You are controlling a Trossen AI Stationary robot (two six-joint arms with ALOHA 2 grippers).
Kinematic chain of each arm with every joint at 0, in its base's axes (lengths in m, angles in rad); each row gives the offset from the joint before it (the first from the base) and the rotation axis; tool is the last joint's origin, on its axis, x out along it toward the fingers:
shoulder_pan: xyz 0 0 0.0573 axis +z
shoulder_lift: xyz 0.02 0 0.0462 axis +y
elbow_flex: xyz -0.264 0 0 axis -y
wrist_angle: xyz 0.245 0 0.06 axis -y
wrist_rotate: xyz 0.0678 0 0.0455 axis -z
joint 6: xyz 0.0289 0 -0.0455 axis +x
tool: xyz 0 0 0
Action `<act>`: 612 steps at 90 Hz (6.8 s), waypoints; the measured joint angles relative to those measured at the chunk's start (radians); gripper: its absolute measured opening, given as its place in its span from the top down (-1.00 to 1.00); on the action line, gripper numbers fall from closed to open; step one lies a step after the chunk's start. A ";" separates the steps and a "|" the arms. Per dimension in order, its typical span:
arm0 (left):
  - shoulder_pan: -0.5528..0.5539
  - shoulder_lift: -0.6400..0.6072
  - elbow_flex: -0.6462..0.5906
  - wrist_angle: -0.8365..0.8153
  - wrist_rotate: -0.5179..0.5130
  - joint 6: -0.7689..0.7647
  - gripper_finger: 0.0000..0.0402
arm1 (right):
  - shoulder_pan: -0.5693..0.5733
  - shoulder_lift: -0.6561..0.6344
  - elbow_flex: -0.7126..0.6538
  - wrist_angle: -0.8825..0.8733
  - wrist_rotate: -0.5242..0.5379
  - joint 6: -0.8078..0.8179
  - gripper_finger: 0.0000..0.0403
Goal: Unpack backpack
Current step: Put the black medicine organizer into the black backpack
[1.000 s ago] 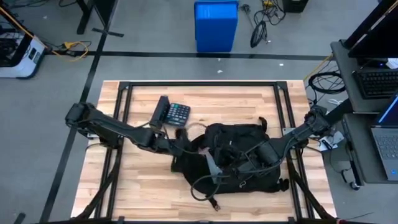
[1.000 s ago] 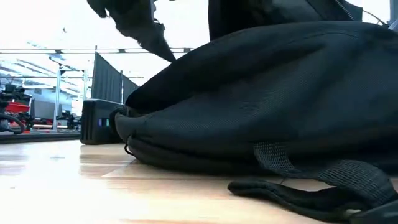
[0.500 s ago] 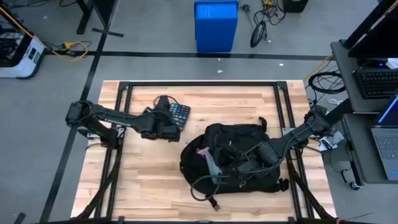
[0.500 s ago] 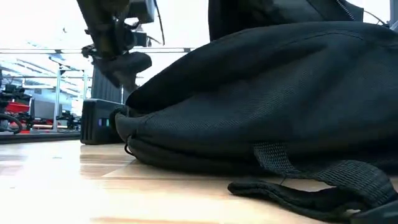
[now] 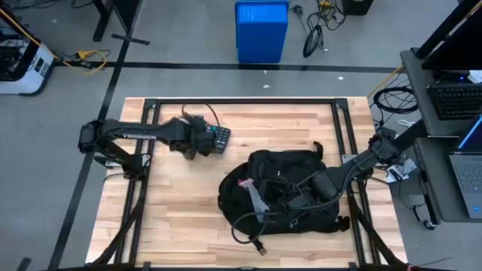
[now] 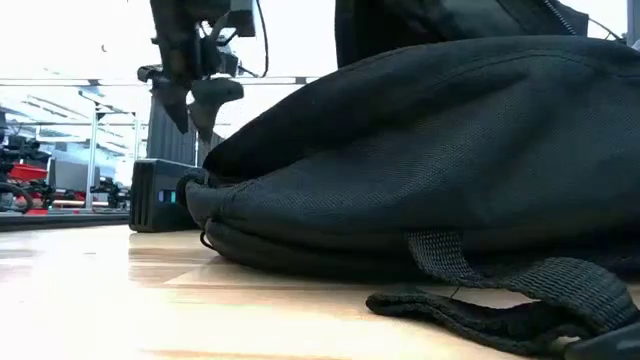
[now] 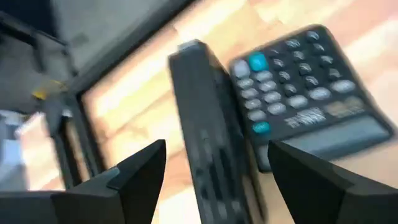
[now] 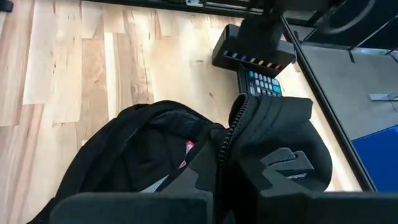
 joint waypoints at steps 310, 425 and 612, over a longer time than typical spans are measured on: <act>-0.383 0.127 -0.219 1.020 0.671 0.209 0.19 | -0.040 0.000 0.000 -0.027 -0.031 -0.007 0.98; -0.146 0.457 -0.047 1.621 0.940 0.036 -0.06 | -0.050 0.027 -0.003 0.047 -0.129 -0.174 0.98; -0.493 0.274 -0.099 1.205 0.277 0.700 0.93 | -0.053 0.027 -0.001 0.090 -0.136 -0.186 0.98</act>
